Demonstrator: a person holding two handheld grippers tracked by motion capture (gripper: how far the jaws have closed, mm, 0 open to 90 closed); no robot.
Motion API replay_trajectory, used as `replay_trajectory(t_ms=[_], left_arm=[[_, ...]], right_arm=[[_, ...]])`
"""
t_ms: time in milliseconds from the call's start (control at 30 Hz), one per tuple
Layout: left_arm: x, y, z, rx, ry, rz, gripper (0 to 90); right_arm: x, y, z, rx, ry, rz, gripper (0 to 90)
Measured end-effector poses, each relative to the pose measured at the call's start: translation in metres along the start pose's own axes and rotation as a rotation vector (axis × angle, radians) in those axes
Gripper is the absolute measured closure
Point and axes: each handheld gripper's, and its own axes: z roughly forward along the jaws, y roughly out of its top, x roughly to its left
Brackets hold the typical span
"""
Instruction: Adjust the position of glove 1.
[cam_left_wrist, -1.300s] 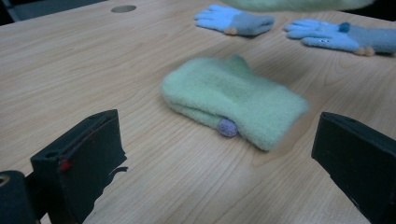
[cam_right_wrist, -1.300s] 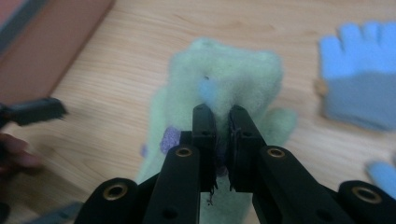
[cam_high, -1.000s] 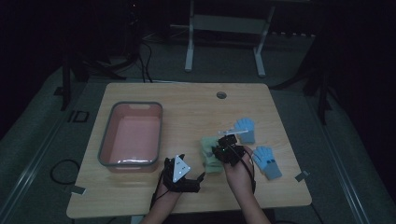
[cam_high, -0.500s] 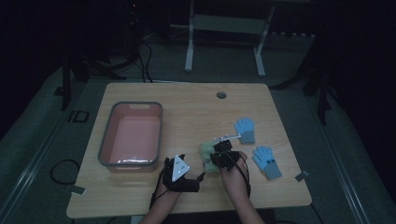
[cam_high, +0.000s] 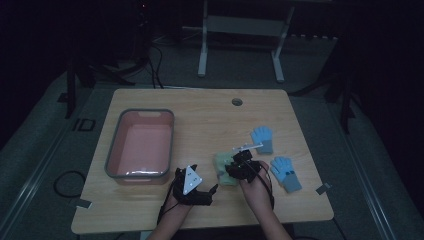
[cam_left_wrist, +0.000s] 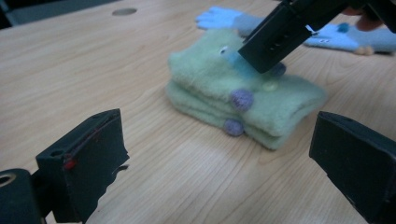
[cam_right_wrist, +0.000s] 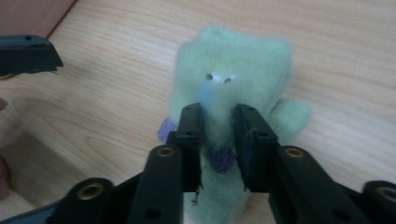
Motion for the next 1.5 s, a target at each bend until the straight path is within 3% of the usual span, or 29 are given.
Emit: replay_trajectory(t_ms=[133,267,500,600,767,967,1100,1167,1233,1333,1400,1500], left_arm=[[-0.001,0.000,0.000,0.010,-0.031,-0.008,4.6],[-0.005,0.001,-0.001,0.033,-0.047,0.023,4.5],[-0.011,0.002,0.000,0.083,-0.134,-0.021,4.6],[-0.015,0.001,0.000,0.120,-0.148,-0.012,5.1],[-0.019,0.001,-0.005,0.113,-0.170,0.031,5.8],[-0.020,0.007,-0.002,0.114,-0.292,0.066,12.5],[-0.024,0.019,0.006,0.113,-0.295,0.132,15.1],[-0.024,0.021,0.010,0.111,-0.301,0.142,19.0],[-0.026,0.029,0.021,0.105,-0.332,0.152,22.6],[-0.032,0.036,0.032,0.127,-0.297,0.238,31.0],[-0.031,0.039,0.040,0.152,-0.273,0.294,31.8],[-0.028,0.041,0.049,0.178,-0.262,0.335,33.3]], right_arm=[[-0.013,0.004,-0.009,-0.027,0.036,-0.039,63.5],[-0.024,0.008,-0.014,-0.043,0.073,-0.075,61.4],[-0.039,0.017,-0.017,-0.056,0.143,-0.182,58.6],[-0.047,0.017,-0.018,-0.057,0.170,-0.205,57.6],[-0.060,0.014,-0.019,-0.065,0.223,-0.224,56.9],[-0.079,0.014,-0.018,-0.092,0.255,-0.231,54.2],[-0.079,0.016,-0.013,-0.112,0.271,-0.264,52.6],[-0.078,0.017,-0.011,-0.114,0.274,-0.263,52.6],[-0.075,0.021,-0.002,-0.100,0.300,-0.249,53.0],[-0.075,0.025,0.006,-0.102,0.308,-0.245,50.7],[-0.077,0.028,0.012,-0.100,0.321,-0.227,48.4],[-0.079,0.030,0.021,-0.081,0.331,-0.215,45.7]])
